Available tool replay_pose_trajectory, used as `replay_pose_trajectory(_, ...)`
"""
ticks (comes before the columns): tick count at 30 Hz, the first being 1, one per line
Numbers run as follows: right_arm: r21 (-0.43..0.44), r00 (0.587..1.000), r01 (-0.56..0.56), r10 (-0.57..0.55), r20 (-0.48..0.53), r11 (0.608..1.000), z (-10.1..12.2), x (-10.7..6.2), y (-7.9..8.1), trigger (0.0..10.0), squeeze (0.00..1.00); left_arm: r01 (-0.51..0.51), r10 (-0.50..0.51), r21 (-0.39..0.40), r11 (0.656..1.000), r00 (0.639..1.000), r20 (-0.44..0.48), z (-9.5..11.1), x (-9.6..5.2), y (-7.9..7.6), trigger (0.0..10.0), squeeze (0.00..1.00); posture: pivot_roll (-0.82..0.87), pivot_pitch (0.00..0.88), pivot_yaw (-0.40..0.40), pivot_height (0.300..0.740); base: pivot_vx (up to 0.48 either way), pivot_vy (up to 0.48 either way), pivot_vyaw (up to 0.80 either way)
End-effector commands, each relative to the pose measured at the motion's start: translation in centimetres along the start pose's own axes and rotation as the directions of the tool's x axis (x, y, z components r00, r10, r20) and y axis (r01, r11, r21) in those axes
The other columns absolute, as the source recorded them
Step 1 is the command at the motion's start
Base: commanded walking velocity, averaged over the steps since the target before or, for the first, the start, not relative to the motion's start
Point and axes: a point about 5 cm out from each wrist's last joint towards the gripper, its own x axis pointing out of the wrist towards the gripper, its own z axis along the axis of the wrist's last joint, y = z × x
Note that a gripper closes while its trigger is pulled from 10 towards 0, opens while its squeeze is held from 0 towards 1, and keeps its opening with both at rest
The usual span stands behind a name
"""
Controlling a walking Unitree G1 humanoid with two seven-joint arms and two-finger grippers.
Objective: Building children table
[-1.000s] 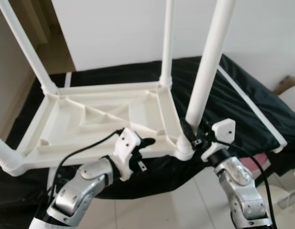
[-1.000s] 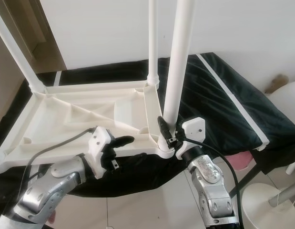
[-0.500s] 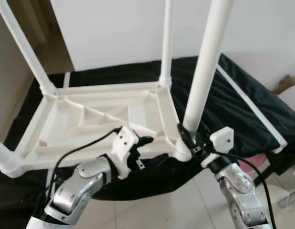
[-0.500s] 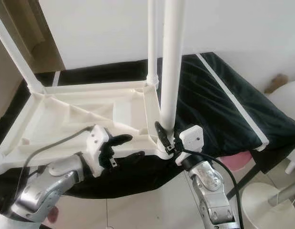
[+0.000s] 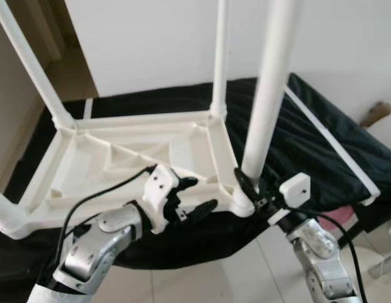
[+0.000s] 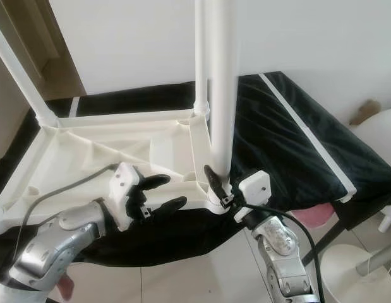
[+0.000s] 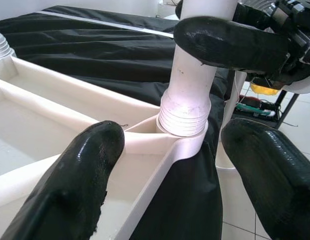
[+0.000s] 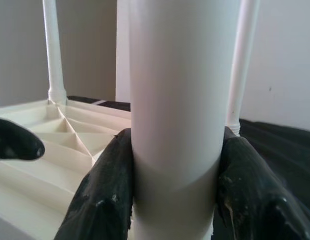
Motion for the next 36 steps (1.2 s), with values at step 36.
replay_pose_trajectory(36,0.033,0.705,0.686,-0.653,-0.279,0.727,-4.6,1.1,-1.9,10.0,0.0,0.112,-0.112,0.011,0.994,0.994,0.007,0.5,0.4,-0.4,10.0,0.0,0.02,0.0,0.037,0.74,0.0,0.0,0.0)
